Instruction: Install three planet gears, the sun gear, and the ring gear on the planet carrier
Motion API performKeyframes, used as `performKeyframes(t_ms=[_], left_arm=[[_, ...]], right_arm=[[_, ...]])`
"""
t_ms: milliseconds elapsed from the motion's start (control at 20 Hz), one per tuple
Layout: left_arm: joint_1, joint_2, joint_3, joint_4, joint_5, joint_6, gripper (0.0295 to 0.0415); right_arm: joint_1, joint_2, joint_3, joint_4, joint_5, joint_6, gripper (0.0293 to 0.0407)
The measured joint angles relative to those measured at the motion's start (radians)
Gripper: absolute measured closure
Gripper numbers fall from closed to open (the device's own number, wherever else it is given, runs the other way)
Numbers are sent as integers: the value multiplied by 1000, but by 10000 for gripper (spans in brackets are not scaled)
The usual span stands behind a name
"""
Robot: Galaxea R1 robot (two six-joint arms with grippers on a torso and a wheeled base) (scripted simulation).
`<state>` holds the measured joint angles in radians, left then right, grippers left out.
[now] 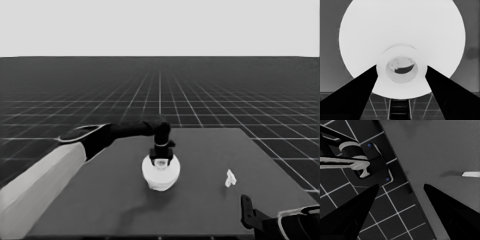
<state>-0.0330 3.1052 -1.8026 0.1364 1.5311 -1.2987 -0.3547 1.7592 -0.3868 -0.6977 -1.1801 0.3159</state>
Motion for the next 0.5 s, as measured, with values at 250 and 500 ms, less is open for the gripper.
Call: performKeyframes(t_ms=[250,500], left_arm=[[88,16,-53,82,-30,30,362],[93,17,-58,88,-33,33,362]], right_arm=[[0,0,0,0,0,0,315],[0,0,0,0,0,0,315]])
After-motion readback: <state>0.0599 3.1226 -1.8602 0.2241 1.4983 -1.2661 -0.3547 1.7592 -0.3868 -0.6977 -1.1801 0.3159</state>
